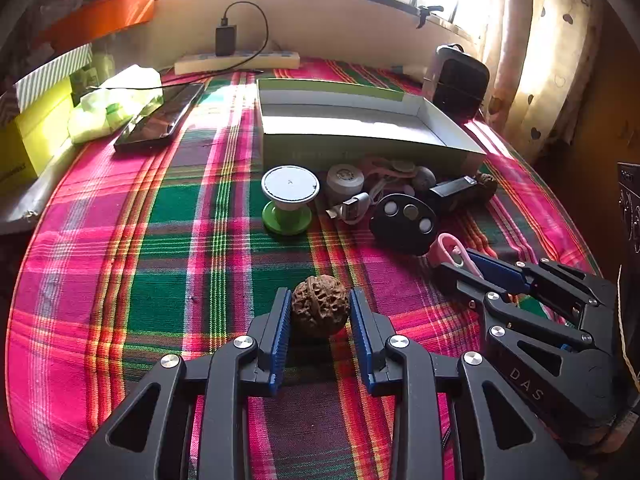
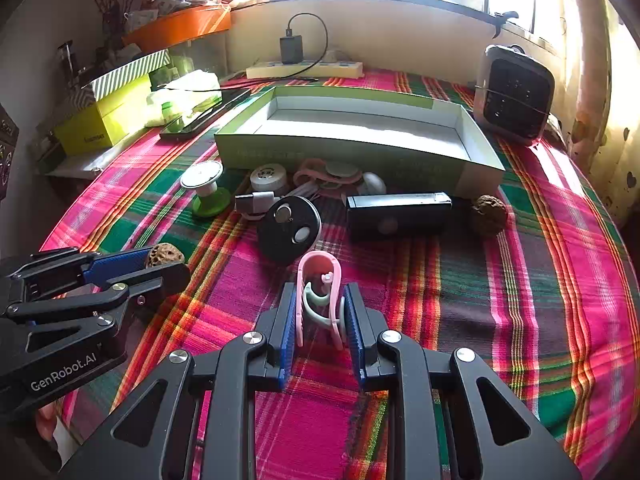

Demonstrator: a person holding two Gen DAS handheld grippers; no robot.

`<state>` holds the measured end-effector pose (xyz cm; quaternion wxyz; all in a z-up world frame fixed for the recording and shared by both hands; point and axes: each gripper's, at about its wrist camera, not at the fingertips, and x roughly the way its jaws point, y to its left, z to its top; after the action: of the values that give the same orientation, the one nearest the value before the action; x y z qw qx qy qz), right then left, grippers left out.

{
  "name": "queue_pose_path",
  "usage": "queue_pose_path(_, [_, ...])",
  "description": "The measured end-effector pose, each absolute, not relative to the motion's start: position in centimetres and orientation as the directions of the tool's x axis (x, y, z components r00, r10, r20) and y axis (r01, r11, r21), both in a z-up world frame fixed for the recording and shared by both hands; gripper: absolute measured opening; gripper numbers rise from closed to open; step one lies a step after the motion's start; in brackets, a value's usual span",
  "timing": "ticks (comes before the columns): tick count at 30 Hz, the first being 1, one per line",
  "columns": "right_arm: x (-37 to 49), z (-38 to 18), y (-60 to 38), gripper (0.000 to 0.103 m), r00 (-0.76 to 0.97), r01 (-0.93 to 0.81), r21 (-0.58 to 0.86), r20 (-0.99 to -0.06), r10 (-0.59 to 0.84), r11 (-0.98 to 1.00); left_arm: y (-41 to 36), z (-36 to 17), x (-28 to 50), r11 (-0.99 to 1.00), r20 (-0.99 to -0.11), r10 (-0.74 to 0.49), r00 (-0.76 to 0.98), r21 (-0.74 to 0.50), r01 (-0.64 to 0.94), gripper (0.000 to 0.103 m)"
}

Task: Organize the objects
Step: 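Close left gripper on the walnut while right gripper closes on the pink clip, then carry walnut and pink clip into the white box and open both grippers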

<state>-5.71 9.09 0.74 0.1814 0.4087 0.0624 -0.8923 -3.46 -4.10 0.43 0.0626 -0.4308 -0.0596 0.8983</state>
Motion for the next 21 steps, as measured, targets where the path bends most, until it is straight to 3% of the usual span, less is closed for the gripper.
queue_pose_path(21, [-7.2, 3.2, 10.0, 0.024, -0.617, 0.369, 0.073, -0.726, -0.304, -0.926, -2.9, 3.2, -5.9, -0.979, -0.732, 0.202, -0.651, -0.165, -0.119, 0.027])
